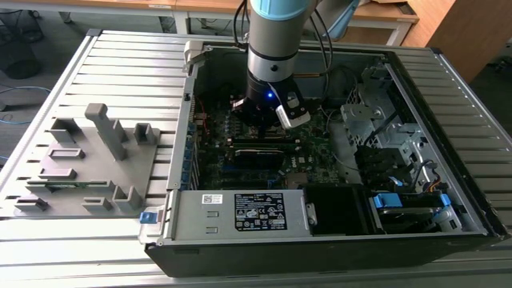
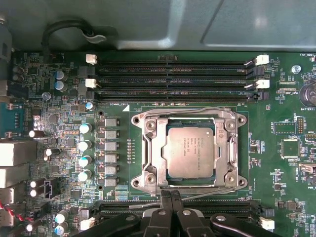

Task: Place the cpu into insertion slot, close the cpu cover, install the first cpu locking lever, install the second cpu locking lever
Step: 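Install the second cpu locking lever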

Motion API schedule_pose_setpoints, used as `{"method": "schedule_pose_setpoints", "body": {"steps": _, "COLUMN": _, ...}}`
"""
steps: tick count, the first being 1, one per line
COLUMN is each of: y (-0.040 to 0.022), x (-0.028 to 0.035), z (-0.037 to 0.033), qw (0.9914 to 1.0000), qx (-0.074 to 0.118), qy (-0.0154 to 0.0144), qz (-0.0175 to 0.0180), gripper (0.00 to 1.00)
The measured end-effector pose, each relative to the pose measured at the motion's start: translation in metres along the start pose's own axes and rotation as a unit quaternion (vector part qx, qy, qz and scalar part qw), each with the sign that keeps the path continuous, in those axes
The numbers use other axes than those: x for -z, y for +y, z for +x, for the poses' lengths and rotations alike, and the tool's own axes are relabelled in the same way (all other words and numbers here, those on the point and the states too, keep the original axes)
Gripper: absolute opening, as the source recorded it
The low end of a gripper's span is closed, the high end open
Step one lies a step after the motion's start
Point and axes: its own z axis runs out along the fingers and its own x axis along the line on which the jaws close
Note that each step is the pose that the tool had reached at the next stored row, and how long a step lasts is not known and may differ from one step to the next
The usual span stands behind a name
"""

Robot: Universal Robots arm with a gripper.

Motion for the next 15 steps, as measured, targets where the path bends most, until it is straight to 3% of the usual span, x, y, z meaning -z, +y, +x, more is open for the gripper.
{"method": "schedule_pose_setpoints", "body": {"steps": 10, "y": 0.0, "x": -0.0001, "z": 0.0009, "qw": 1.0, "qx": 0.0, "qy": -0.0002, "qz": -0.0001, "gripper": 0.11}}
{"method": "schedule_pose_setpoints", "body": {"steps": 15, "y": -0.0002, "x": 0.0, "z": 0.0071, "qw": 0.99999, "qx": 0.0, "qy": -0.0037, "qz": -0.0001, "gripper": 0.11}}
